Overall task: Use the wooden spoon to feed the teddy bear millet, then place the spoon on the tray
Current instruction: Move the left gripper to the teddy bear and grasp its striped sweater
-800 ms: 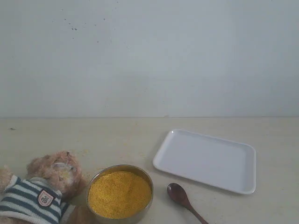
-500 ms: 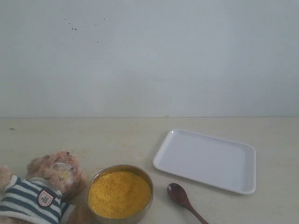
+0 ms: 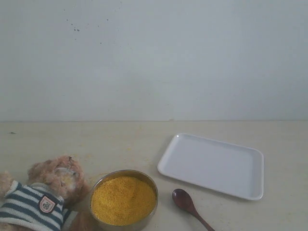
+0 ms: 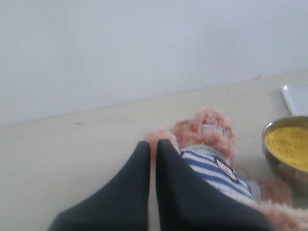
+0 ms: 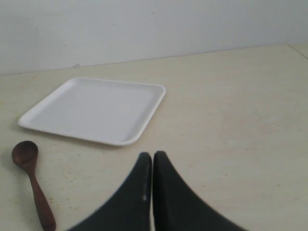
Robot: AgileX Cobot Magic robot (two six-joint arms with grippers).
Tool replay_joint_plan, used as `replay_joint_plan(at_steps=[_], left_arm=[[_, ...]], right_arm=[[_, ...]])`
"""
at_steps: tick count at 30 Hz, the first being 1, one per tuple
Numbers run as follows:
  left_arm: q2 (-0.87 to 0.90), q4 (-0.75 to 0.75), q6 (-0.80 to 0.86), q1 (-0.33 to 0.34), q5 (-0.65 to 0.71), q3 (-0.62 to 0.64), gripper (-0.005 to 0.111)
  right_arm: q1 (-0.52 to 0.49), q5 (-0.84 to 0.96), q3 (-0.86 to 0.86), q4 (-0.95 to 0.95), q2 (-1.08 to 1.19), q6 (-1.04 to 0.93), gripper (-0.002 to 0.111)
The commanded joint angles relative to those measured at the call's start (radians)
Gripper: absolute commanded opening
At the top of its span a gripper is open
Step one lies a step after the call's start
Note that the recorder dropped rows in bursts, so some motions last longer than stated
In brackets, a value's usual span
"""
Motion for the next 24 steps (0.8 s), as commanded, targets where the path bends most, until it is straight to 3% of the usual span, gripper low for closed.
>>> replay_joint_plan(at_steps=[1,7,9,10,12,13,18,19,20,23,24], left_arm=[[-0.002,-0.029,0.015,-0.005,-0.095,0.003,0.004],[-0.002,-0.029,-0.105,-0.005,-0.243,0.003,0.004],[-0.002,-0.047,-0.305,-0.005,-0.474,0.003,0.004],[-0.002,-0.031,-0.424,-0.005,-0.747,0.003,0.004],[0.004,-0.014,-0.395,-0.005,-1.111,-0.016,0.004],[0.029,-0.014,-0.387,-0.005,-1.146,-0.048,0.004],[0.391,0.003,-0.317,-0.005,-0.809,-0.33,0.004],[0.492,0.039,-0.317,-0.005,-0.692,-0.398,0.004],[0.583,0.082,-0.317,-0.005,-0.545,-0.478,0.004],[0.877,0.121,-0.302,-0.005,0.255,-0.792,0.004],[0.936,0.121,-0.268,-0.005,0.396,-0.853,0.004]], right_arm=[[-0.002,-0.012,-0.001,0.002,-0.004,-0.005,0.0],[-0.002,-0.012,-0.001,0.002,-0.004,-0.005,0.0],[-0.002,-0.012,-0.001,0.002,-0.004,-0.005,0.0],[-0.002,-0.012,-0.001,0.002,-0.004,-0.005,0.0],[-0.002,-0.012,-0.001,0.002,-0.004,-0.005,0.0],[-0.002,-0.012,-0.001,0.002,-0.004,-0.005,0.0],[-0.002,-0.012,-0.001,0.002,-0.004,-0.005,0.0],[-0.002,-0.012,-0.001,0.002,-0.004,-0.005,0.0],[-0.002,-0.012,-0.001,0.002,-0.004,-0.005,0.0],[-0.002,-0.012,-0.001,0.002,-0.004,-0.005,0.0],[-0.002,-0.012,-0.001,0.002,-0.004,-0.005,0.0]])
